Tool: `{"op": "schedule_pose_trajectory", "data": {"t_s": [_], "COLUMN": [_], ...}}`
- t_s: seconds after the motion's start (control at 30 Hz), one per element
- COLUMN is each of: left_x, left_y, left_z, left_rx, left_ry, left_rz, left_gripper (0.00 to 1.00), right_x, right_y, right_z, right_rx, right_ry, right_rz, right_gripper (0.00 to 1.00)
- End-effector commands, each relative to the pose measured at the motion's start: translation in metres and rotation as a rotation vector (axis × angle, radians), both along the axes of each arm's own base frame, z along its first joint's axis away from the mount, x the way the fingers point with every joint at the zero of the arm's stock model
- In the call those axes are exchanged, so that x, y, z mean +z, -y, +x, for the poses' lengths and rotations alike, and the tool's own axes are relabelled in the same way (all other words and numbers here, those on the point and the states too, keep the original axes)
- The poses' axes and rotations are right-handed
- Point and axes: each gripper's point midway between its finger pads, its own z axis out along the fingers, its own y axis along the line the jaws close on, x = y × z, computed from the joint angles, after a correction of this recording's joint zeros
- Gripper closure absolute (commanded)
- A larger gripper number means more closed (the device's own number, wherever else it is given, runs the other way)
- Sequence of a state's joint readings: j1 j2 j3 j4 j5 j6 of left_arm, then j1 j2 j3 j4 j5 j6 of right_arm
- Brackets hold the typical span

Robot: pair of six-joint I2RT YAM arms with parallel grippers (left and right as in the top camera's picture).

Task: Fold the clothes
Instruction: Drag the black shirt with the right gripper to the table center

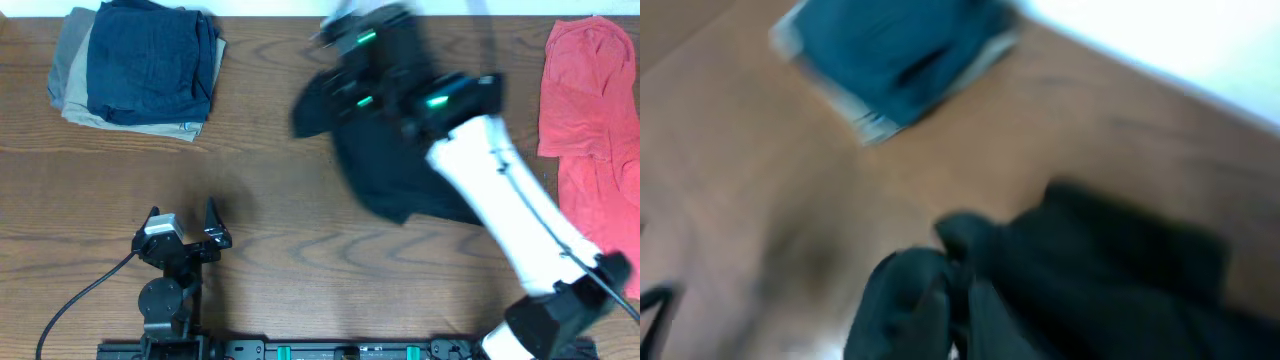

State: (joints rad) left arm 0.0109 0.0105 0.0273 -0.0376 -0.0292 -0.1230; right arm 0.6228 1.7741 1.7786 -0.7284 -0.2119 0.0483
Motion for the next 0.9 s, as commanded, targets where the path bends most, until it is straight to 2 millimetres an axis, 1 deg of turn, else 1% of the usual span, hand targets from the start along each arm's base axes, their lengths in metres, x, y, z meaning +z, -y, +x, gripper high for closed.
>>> {"op": "schedule_pose_trajectory", "data": {"t_s": [0.0, 0.03, 0.07, 0.1, 0.13, 0.17, 0.2, 0.27, 0.37, 0.47, 0.53, 0.57, 0.63, 0.73, 0.87], "left_x": [-0.018, -0.018, -0.018, -0.018, -0.018, -0.018, -0.018, -0.018, -0.018, -0.018, -0.018, -0.018, -0.018, -0.018, -0.018], "left_y": [-0.001, -0.001, -0.001, -0.001, -0.001, -0.001, -0.001, -0.001, -0.001, -0.001, -0.001, -0.001, -0.001, -0.001, -0.001], "left_z": [-0.001, -0.001, -0.001, -0.001, -0.001, -0.001, -0.001, -0.001, -0.001, -0.001, -0.001, -0.001, -0.001, -0.001, -0.001], "left_rx": [0.003, 0.003, 0.003, 0.003, 0.003, 0.003, 0.003, 0.003, 0.003, 0.003, 0.003, 0.003, 0.003, 0.003, 0.003], "left_ry": [-0.053, -0.053, -0.053, -0.053, -0.053, -0.053, -0.053, -0.053, -0.053, -0.053, -0.053, -0.053, -0.053, -0.053, -0.053], "left_rz": [0.017, 0.017, 0.017, 0.017, 0.017, 0.017, 0.017, 0.017, 0.017, 0.017, 0.017, 0.017, 0.017, 0.017, 0.017], "left_gripper": [0.02, 0.02, 0.02, 0.02, 0.02, 0.02, 0.02, 0.02, 0.02, 0.02, 0.02, 0.02, 0.02, 0.02, 0.02], "right_x": [-0.023, -0.025, -0.027, -0.026, -0.021, -0.018, -0.013, -0.001, 0.011, 0.011, 0.003, -0.005, -0.017, -0.039, -0.074], "right_y": [-0.038, -0.041, -0.041, -0.038, -0.034, -0.029, -0.024, -0.006, 0.035, 0.08, 0.103, 0.115, 0.129, 0.143, 0.15], "right_z": [-0.022, -0.025, -0.025, -0.024, -0.024, -0.023, -0.022, -0.022, -0.022, -0.027, -0.036, -0.044, -0.058, -0.08, -0.104], "right_rx": [0.066, 0.063, 0.042, 0.02, -0.003, -0.018, -0.034, -0.08, -0.179, -0.274, -0.309, -0.326, -0.34, -0.36, -0.403], "right_ry": [-0.029, -0.025, -0.022, -0.019, -0.012, -0.01, -0.01, -0.024, -0.075, -0.149, -0.211, -0.259, -0.333, -0.453, -0.584], "right_rz": [-0.041, -0.058, -0.073, -0.081, -0.081, -0.081, -0.076, -0.061, -0.056, -0.087, -0.134, -0.17, -0.227, -0.303, -0.371], "right_gripper": [0.77, 0.7, 0.55, 0.34, 0.1, 0.03, 0.01, 0.01, 0.01, 0.01, 0.01, 0.01, 0.01, 0.01, 0.01]}}
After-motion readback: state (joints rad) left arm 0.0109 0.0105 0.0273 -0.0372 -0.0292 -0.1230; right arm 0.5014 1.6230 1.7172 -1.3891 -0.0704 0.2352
